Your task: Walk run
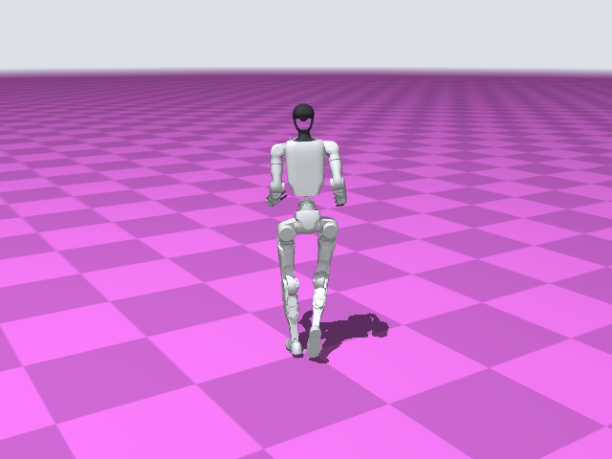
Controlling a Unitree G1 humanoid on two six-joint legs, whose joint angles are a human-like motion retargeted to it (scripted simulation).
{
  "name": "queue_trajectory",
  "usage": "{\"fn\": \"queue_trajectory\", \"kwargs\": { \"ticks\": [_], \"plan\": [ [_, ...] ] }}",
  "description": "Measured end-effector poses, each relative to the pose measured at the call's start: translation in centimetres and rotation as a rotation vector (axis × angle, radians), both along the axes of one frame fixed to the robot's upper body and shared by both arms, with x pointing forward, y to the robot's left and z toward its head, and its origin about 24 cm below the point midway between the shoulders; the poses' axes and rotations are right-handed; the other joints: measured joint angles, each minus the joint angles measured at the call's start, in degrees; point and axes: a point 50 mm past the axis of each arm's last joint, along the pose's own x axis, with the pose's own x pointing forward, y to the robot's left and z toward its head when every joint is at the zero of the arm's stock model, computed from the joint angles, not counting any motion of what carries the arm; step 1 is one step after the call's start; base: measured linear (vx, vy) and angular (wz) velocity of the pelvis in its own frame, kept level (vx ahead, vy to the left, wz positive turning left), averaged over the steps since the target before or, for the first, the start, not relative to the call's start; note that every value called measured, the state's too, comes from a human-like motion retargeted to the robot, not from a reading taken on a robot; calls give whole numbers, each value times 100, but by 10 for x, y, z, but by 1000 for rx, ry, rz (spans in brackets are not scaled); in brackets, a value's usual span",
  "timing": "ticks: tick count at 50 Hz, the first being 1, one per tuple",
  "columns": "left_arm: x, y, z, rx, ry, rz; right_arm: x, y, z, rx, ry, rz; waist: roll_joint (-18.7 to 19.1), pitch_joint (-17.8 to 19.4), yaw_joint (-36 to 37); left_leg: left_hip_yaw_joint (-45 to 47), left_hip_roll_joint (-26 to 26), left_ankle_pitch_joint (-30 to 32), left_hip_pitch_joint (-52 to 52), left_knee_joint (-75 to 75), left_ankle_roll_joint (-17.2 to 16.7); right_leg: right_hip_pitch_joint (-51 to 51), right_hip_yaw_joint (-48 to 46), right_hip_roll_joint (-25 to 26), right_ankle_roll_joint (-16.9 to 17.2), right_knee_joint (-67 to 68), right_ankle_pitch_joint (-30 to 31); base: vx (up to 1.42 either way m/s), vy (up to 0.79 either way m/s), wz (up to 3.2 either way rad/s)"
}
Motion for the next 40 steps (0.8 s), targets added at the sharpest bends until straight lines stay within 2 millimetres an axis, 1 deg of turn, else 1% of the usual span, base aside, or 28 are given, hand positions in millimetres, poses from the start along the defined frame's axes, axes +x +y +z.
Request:
{"fn": "queue_trajectory", "kwargs": {
  "ticks": [2, 3, 5, 7, 9, 10, 12, 13, 15, 16, 17, 18, 19, 20, 21, 22, 25, 27, 28, 30, 32, 33, 34, 35, 36, 37, 38, 40],
  "plan": [
    [15, -5, 8, -9, -34, 4, -35, -4, -15, 29, 123, 7, 128, 45, -324, -244, -33, 340, 260, -235, -47, -588, 174, 326, 561, -287, -607, 90, -25, 91],
    [20, -7, 11, -15, -49, 7, -51, -6, -21, 36, 180, 14, 204, 52, -538, -381, -36, 571, 395, -358, -104, -851, 196, 359, 782, -541, -930, 111, -28, 113],
    [26, -10, 19, -22, -84, 7, -78, -13, -26, 30, 268, 22, 280, 28, -946, -529, -102, 1087, 686, -591, -215, -1228, 112, 102, 1093, -1337, -1395, 130, -34, 95],
    [28, -9, 26, -19, -121, -2, -95, -20, -27, 17, 316, 9, 231, -2, -1328, -614, -279, 1645, 1036, -783, -266, -1447, 69, -210, 1143, -2390, -1705, 110, -34, 67],
    [28, -6, 31, -10, -147, -12, -103, -21, -27, 16, 335, -15, 167, -20, -1595, -551, -373, 2159, 1426, -905, -325, -1524, 163, -412, 1075, -3328, -2124, 117, -46, 25],
    [28, -4, 33, -4, -156, -16, -104, -20, -27, 20, 334, -29, 153, -33, -1693, -441, -355, 2395, 1618, -942, -376, -1530, 330, -428, 990, -3706, -2293, 112, -46, -22],
    [27, 0, 35, 3, -166, -25, -96, -13, -26, 35, 299, -69, 179, -89, -1713, -261, -267, 2900, 1870, -753, -593, -1523, 34, -472, 208, -3820, -1842, 108, -42, -48],
    [25, 1, 36, 5, -167, -30, -89, -9, -26, 43, 272, -96, 171, -145, -1733, -213, -244, 3208, 1913, -488, -768, -1485, -187, -433, -106, -3654, -1913, 126, -52, -59],
    [15, 8, 32, 16, -156, -31, -73, 2, -24, 66, 217, -134, 70, -293, -1676, 32, -283, 3935, 1758, 509, -1076, -1340, 79, -360, -369, -3172, -2419, 125, -53, -83],
    [11, 6, 28, 17, -150, -52, -58, 3, -22, 83, 168, -167, 92, -263, -1567, 160, -63, 4072, 1439, 1416, -1004, -1264, 367, -162, -384, -2891, -2723, 109, -38, -82],
    [7, 3, 23, 13, -135, -68, -43, 4, -19, 103, 121, -194, 64, -260, -1448, 160, 4, 4147, 1132, 2188, -973, -1143, 613, -46, -388, -2748, -2913, 93, -31, -79],
    [3, -1, 16, -2, -101, -71, -27, 3, -15, 126, 77, -210, -64, -312, -1311, -97, -235, 4100, 851, 2687, -1021, -931, 773, -92, -372, -2885, -2876, 92, -34, -99],
    [-2, -5, 9, -16, -65, -53, -12, 5, -10, 157, 26, -211, -157, -337, -1252, -296, -449, 3762, 581, 3082, -1020, -720, 905, -96, -361, -2993, -2856, 102, -36, -115],
    [-7, -8, 2, -30, -29, -23, 4, 9, -3, 192, -26, -203, -232, -347, -1233, -466, -652, 3277, 317, 3426, -993, -508, 1023, -78, -354, -3087, -2845, 103, -28, -109],
    [-13, -10, -2, -36, -8, 5, 18, 8, 6, 216, -90, -204, -241, -329, -1235, -560, -701, 2869, 75, 3541, -896, -300, 1140, -3, -350, -3232, -2770, 94, -21, -104],
    [-20, -12, -5, -41, 9, 30, 31, 7, 16, 235, -151, -201, -260, -307, -1212, -552, -687, 2456, -170, 3612, -768, -90, 1241, 56, -353, -3395, -2652, 84, -16, -109],
    [-39, -14, -14, -39, 56, 68, 58, 0, 47, 216, -305, -154, -419, -238, -915, 124, -280, 1392, -848, 3126, -297, 485, 1200, 28, -358, -3900, -1941, 112, -28, -153],
    [-50, -10, -18, -16, 88, 69, 68, -4, 64, 156, -369, -104, -479, -194, -638, 499, -50, 1132, -1128, 2160, -153, 792, 1263, 74, -303, -4051, -1484, 97, -26, -173],
    [-54, -9, -20, -2, 102, 66, 70, -7, 71, 120, -389, -86, -462, -165, -513, 645, 3, 1044, -1185, 1560, -73, 944, 1332, 170, -308, -4103, -1280, 103, -23, -158],
    [-63, -7, -23, 24, 128, 56, 73, -14, 80, 46, -411, -67, -362, -76, -252, 517, -109, 806, -1164, 295, -33, 1307, 1408, 424, -394, -4169, -915, 140, -23, -156],
    [-68, -6, -24, 41, 144, 49, 73, -20, 83, -16, -404, -58, -361, -5, 41, 27, -220, 709, -1073, -530, -337, 1692, 1419, 393, -394, -4068, -619, 104, -14, -154],
    [-69, -6, -23, 51, 147, 42, 72, -23, 82, -38, -394, -57, -317, 24, 57, -213, -199, 985, -1038, -715, -467, 1851, 1276, 401, -394, -3950, -444, 104, -12, -90],
    [-69, -5, -23, 59, 147, 31, 70, -24, 79, -53, -376, -54, -314, 0, 46, -368, -290, 1006, -994, -669, -234, 1902, 1179, 400, -375, -3712, -188, 130, -13, -52],
    [-68, -5, -22, 66, 144, 19, 67, -26, 75, -66, -353, -51, -332, -51, 21, -481, -436, 900, -945, -507, 181, 1898, 1106, 394, -348, -3415, 108, 139, -10, -34],
    [-67, -7, -22, 70, 146, -1, 59, -28, 66, -73, -307, -52, -257, -89, -10, -284, -180, 632, -986, -88, 152, 1751, 1122, 582, -212, -2844, 454, 129, -5, -20],
    [-63, -8, -21, 69, 141, -15, 52, -30, 56, -79, -259, -49, -218, -106, -92, -149, -56, 376, -974, 261, 150, 1538, 1029, 635, -70, -2146, 692, 108, -1, -4],
    [-55, -8, -19, 61, 124, -17, 46, -31, 45, -83, -207, -38, -248, -77, -275, -139, -195, 146, -860, 469, 203, 1193, 715, 421, 81, -1191, 714, 113, -7, -27],
    [-37, -7, -13, 51, 89, -39, 31, -25, 19, -63, -85, -34, -11, -70, -290, 3, 28, -137, -591, 574, 202, 809, -111, 57, 49, -346, 721, 121, -19, -89]
  ]
}}
